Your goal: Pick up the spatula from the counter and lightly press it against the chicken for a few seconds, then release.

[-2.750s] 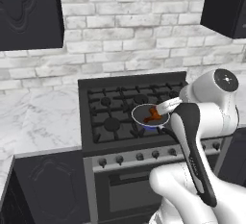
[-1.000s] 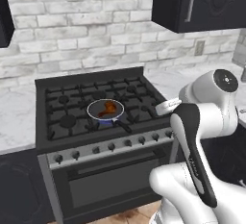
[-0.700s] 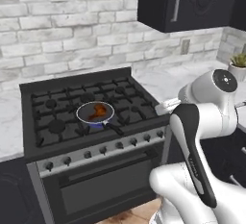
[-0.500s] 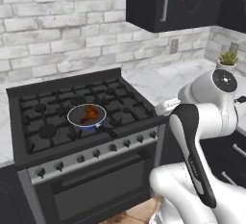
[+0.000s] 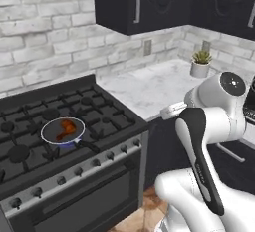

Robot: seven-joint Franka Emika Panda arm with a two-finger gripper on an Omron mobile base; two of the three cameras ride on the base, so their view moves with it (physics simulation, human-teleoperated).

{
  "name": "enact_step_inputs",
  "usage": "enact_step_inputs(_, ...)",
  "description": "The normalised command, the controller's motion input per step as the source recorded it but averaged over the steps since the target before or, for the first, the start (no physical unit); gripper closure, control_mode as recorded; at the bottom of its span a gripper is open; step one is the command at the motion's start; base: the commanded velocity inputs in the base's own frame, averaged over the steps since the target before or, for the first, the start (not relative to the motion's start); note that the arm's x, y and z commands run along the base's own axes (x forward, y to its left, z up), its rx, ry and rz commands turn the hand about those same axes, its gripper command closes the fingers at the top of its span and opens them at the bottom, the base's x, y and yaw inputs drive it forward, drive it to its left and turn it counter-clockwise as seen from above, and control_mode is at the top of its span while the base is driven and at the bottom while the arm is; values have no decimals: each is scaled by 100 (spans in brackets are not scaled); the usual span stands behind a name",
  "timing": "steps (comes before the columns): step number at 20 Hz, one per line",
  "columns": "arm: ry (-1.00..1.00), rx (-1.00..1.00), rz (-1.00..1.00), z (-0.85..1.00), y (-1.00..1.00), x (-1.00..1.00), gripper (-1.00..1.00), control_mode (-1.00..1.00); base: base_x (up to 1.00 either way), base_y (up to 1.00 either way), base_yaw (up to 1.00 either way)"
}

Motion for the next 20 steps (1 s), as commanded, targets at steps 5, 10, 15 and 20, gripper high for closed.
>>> enact_step_inputs(5,0,0,0,0,0,0,-100,100,16,-19,-36)
enact_step_inputs(10,0,0,0,0,0,0,-100,100,27,-15,-36)
enact_step_inputs(15,0,0,0,0,0,0,-100,100,45,-12,-34)
enact_step_inputs(20,0,0,0,0,0,0,-100,100,58,-5,-31)
